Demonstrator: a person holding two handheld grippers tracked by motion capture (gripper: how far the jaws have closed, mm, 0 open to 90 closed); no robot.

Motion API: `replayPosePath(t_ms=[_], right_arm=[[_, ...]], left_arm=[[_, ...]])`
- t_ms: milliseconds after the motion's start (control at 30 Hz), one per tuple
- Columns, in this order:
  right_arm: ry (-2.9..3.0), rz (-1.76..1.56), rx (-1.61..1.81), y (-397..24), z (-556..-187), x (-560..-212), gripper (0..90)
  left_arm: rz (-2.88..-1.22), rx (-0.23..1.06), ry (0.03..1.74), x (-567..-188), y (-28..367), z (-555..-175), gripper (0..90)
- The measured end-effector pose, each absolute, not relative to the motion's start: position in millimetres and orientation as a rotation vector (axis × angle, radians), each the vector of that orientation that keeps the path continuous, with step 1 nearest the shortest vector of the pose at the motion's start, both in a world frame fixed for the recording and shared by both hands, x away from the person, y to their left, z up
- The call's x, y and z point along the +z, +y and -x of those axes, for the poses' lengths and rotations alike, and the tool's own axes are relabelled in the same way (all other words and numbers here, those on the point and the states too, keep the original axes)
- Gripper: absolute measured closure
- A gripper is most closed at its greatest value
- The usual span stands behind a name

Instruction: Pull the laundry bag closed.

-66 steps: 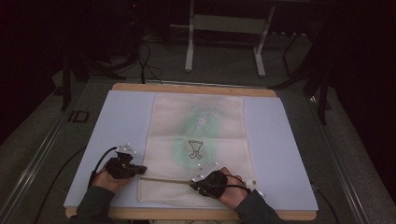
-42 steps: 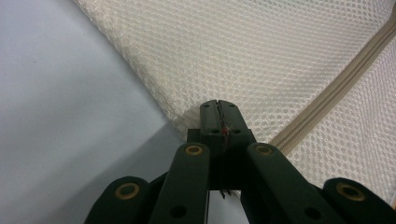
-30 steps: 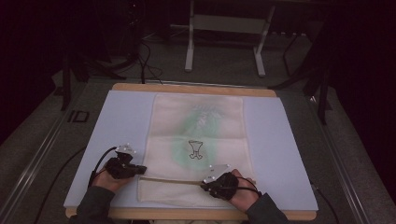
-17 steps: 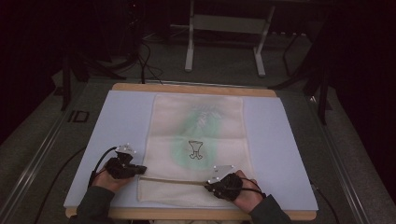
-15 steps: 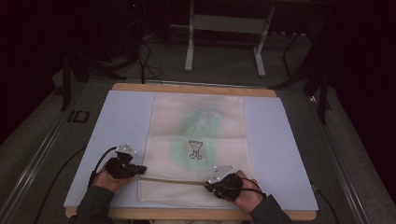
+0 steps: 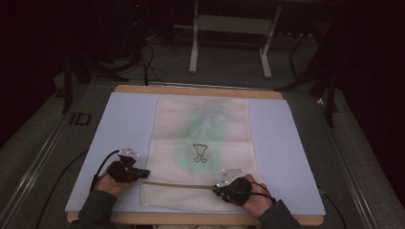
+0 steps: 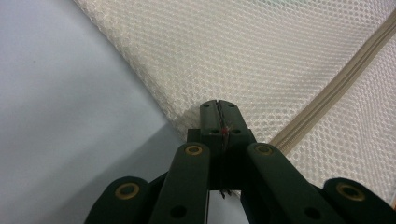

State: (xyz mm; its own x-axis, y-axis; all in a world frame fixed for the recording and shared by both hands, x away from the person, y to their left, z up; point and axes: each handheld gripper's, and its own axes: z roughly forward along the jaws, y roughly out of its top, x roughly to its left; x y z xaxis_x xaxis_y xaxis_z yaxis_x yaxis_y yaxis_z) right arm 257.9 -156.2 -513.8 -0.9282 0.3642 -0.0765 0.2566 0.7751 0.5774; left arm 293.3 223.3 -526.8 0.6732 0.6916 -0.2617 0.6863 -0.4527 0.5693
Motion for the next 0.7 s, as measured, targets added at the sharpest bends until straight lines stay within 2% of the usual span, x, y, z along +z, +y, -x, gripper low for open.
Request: replayPosePath(t_ms=[700], right_arm=[[2.766,-0.527,0.851,-171,-256,-512,82.3]], left_arm=[[-2.228,0.012,1.057,-527,223,-293,90.0]])
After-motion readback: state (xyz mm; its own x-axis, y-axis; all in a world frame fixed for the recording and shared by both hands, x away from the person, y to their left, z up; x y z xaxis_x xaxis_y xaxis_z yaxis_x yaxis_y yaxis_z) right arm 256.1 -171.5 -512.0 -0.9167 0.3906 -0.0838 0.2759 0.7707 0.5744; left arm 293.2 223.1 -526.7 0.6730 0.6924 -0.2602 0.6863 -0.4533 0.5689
